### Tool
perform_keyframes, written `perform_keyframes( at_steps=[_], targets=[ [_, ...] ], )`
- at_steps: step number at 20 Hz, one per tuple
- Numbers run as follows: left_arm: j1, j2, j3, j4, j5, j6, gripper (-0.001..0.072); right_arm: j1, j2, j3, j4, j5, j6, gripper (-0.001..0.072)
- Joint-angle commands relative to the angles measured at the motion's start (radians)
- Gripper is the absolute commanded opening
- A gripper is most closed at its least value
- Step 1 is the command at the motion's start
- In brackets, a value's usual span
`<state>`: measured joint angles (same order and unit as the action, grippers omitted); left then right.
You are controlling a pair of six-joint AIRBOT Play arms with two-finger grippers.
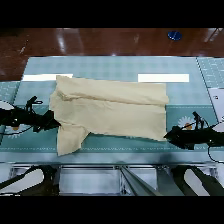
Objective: Fold the shirts.
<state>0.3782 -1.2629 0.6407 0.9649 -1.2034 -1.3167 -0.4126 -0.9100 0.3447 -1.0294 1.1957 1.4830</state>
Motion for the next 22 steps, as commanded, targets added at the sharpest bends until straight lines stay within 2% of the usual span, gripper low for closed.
perform_keyframes(
  at_steps=[1,3,4,5,6,7,10,13,17,22],
  targets=[
    [-0.001,0.001,0.001,-0.002,-0.005,0.0,0.002,0.068,-0.085,-0.009,0.077,-0.091,-0.007,0.0415],
    [-0.001,0.001,0.001,-0.01,-0.014,0.0,0.002,0.121,-0.154,0.004,0.157,-0.187,-0.017,0.0407],
    [-0.001,0.001,0.001,-0.01,-0.017,0.0,0.002,0.141,-0.178,0.021,0.203,-0.222,-0.029,0.0368],
    [0.0,0.001,0.001,-0.009,-0.018,0.0,0.002,0.158,-0.196,0.042,0.232,-0.233,-0.043,0.0246],
    [0.0,0.001,0.005,-0.009,-0.018,0.001,0.002,0.172,-0.203,0.065,0.248,-0.227,-0.079,0.0079],
    [0.0,0.001,0.02,-0.01,-0.026,0.016,0.002,0.187,-0.201,0.092,0.261,-0.2,-0.122,0.002],
    [0.01,0.004,0.12,-0.045,-0.066,0.029,0.002,0.19,-0.202,0.183,0.255,-0.093,-0.163,0.0019],
    [0.006,-0.022,0.266,-0.13,-0.117,0.066,0.002,0.189,-0.219,0.309,0.205,-0.095,-0.148,0.0019],
    [-0.03,-0.151,0.501,-0.148,-0.11,0.003,0.002,0.189,-0.374,0.539,0.212,-0.072,-0.142,0.0019],
    [-0.109,-0.402,0.843,-0.154,-0.119,-0.066,0.002,0.189,-0.573,0.781,0.212,-0.072,-0.103,0.0019]
  ],
)
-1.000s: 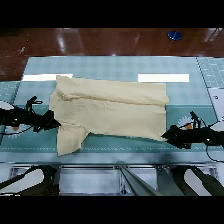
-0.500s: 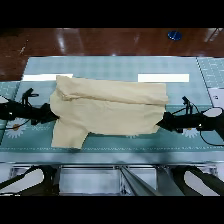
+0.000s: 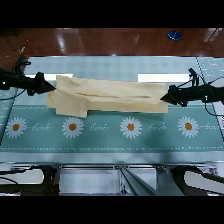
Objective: Fold the shirts.
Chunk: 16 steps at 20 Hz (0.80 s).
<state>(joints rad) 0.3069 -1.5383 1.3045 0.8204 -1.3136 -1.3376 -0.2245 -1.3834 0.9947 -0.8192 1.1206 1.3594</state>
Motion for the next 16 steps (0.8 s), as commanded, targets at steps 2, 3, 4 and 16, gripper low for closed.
perform_keyframes(
  at_steps=[2,3,4,16],
  targets=[
    [-0.052,-0.229,0.308,-0.009,-0.011,-0.1,0.002,0.001,-0.161,0.211,0.003,0.003,0.026,0.0019],
    [-0.054,-0.274,0.365,-0.01,-0.017,-0.123,0.002,0.001,-0.19,0.249,0.003,0.003,0.028,0.0019],
    [-0.054,-0.32,0.423,-0.01,-0.033,-0.143,0.002,0.001,-0.217,0.282,0.003,0.003,0.029,0.0019],
    [-0.078,-0.489,0.615,0.022,-0.114,-0.153,0.0509,-0.057,-0.355,0.417,0.001,-0.017,0.07,0.0415]
  ],
)
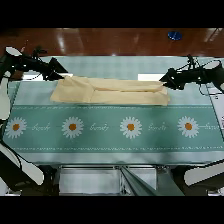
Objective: Fold the shirts.
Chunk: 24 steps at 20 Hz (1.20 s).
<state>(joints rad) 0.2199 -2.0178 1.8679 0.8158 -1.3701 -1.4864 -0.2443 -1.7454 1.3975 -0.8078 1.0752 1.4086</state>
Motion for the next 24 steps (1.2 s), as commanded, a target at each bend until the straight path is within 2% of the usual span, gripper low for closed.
perform_keyframes(
  at_steps=[1,3,7,11,14,17,18,19,20,21,22,23,24],
  targets=[
    [0.027,0.013,0.079,0.086,-0.08,-0.016,0.0509,-0.071,0.03,0.014,-0.029,0.061,0.021,0.0414],
    [0.066,0.103,0.087,0.198,-0.061,-0.019,0.0509,-0.138,0.09,-0.007,-0.093,0.104,0.036,0.0414],
    [0.077,0.345,0.043,0.247,0.132,-0.01,0.0509,-0.209,0.182,-0.216,-0.063,-0.012,0.031,0.0414],
    [-0.024,0.637,-0.254,0.247,0.287,0.08,0.0509,-0.186,0.121,-0.298,0.049,-0.051,-0.041,0.0414],
    [-0.1,0.794,-0.508,0.247,0.305,0.09,0.0509,-0.14,0.056,-0.297,0.16,-0.056,-0.095,0.0414],
    [-0.153,0.834,-0.634,0.246,0.305,0.087,0.0509,-0.078,0.002,-0.297,0.19,-0.063,-0.105,0.0411],
    [-0.169,0.827,-0.647,0.246,0.306,0.087,0.0509,-0.056,-0.005,-0.297,0.198,-0.064,-0.108,0.0389],
    [-0.184,0.815,-0.652,0.239,0.305,0.087,0.0509,-0.032,-0.005,-0.293,0.201,-0.068,-0.12,0.0309],
    [-0.202,0.801,-0.652,0.232,0.305,0.087,0.0508,-0.01,-0.003,-0.275,0.2,-0.058,-0.135,0.0116],
    [-0.216,0.791,-0.652,0.231,0.306,0.087,0.0497,0.004,0.004,-0.249,0.198,-0.035,-0.137,0.002],
    [-0.229,0.782,-0.652,0.231,0.304,0.087,0.0323,0.011,0.027,-0.223,0.189,-0.014,-0.138,0.002],
    [-0.245,0.775,-0.652,0.229,0.305,0.089,0.0014,0.011,0.065,-0.212,0.172,-0.005,-0.137,0.0019],
    [-0.261,0.769,-0.652,0.217,0.305,0.09,0.002,0.01,0.122,-0.212,0.134,0.005,-0.125,0.0019]
  ],
)
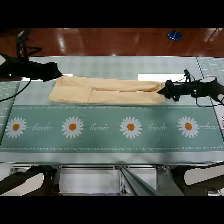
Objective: Fold the shirts.
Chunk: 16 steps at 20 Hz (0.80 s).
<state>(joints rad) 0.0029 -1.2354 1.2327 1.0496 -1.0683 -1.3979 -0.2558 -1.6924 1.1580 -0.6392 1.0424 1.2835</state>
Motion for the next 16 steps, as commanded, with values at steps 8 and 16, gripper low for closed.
perform_keyframes(
  at_steps=[8,16],
  targets=[
    [-0.381,-0.173,0.007,-0.068,0.181,-0.004,0.0019,0.042,0.89,-0.303,-0.411,0.181,0.214,0.0019],
    [-0.787,-0.562,0.228,-0.381,0.134,0.01,0.0019,0.048,1.341,-0.38,-0.33,0.313,0.373,0.0019]
  ],
)
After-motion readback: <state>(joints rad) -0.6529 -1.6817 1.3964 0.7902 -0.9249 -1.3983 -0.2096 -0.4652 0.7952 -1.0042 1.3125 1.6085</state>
